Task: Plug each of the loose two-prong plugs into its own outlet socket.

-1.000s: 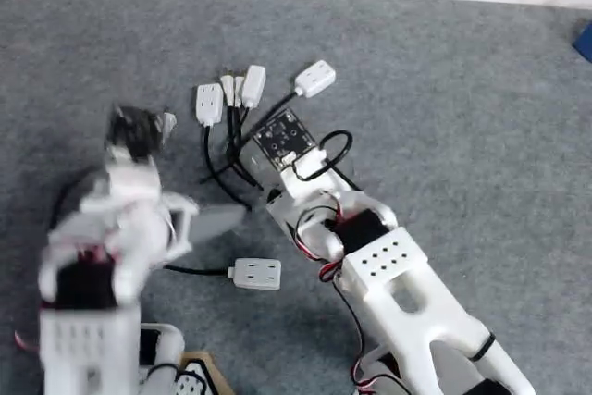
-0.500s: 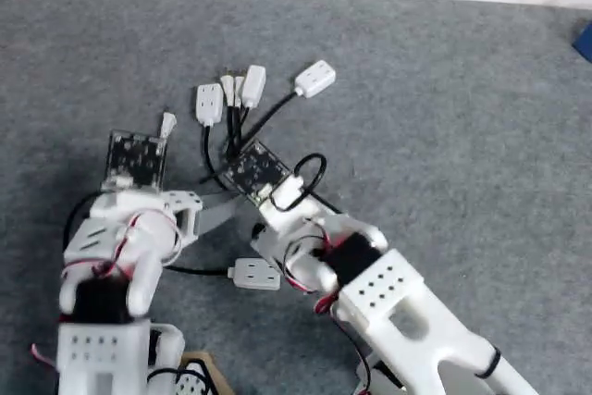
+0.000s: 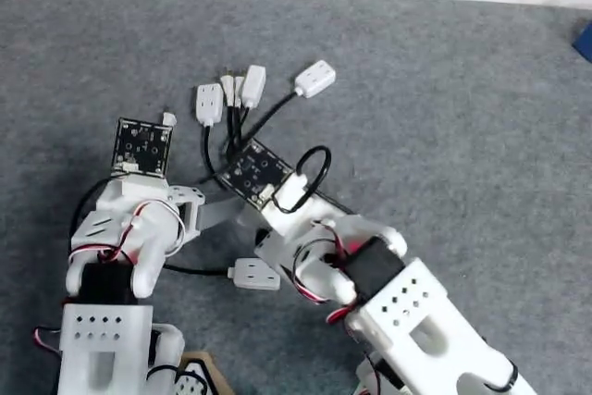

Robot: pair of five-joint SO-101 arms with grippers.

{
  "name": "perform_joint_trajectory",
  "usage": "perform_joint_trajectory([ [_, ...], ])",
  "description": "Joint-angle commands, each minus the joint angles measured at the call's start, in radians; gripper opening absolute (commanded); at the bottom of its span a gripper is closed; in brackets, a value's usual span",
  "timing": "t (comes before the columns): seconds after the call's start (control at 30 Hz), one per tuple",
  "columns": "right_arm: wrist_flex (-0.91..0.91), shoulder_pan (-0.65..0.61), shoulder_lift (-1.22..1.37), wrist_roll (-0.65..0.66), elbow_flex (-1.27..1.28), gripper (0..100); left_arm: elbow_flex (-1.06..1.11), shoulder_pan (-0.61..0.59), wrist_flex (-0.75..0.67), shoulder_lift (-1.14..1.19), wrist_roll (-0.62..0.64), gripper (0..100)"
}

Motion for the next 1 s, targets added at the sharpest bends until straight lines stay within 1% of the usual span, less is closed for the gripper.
perform_joint_trajectory([
  [0.0,0.050,-0.007,-0.022,0.012,-0.153,0.7,-0.001,-0.004,-0.023,-0.004,0.003,49],
  [0.33,0.051,-0.007,-0.021,0.005,-0.186,0.7,0.059,0.005,-0.021,-0.004,0.003,49],
  [0.47,0.051,-0.007,-0.019,0.005,-0.183,0.7,0.090,0.064,-0.018,-0.004,0.002,49],
  [0.57,0.058,-0.005,0.005,0.005,-0.174,0.7,0.090,0.076,-0.018,-0.004,0.003,49],
  [0.6,0.059,-0.004,0.027,0.008,-0.166,0.7,0.085,0.064,-0.018,-0.004,0.005,49],
  [0.7,0.059,0.042,0.108,0.021,-0.145,0.7,0.067,-0.050,-0.038,-0.005,0.009,49],
  [0.77,0.059,0.065,0.166,0.060,-0.137,0.7,0.056,-0.104,-0.044,-0.005,0.009,49],
  [0.83,0.065,0.068,0.234,0.094,-0.140,0.7,0.056,-0.120,-0.044,-0.005,0.009,49],
  [0.9,0.102,0.068,0.311,0.127,-0.188,0.7,0.061,-0.131,-0.044,-0.004,0.049,49],
  [0.97,0.180,0.070,0.392,0.157,-0.274,0.8,0.062,-0.188,-0.044,-0.002,0.101,49],
])
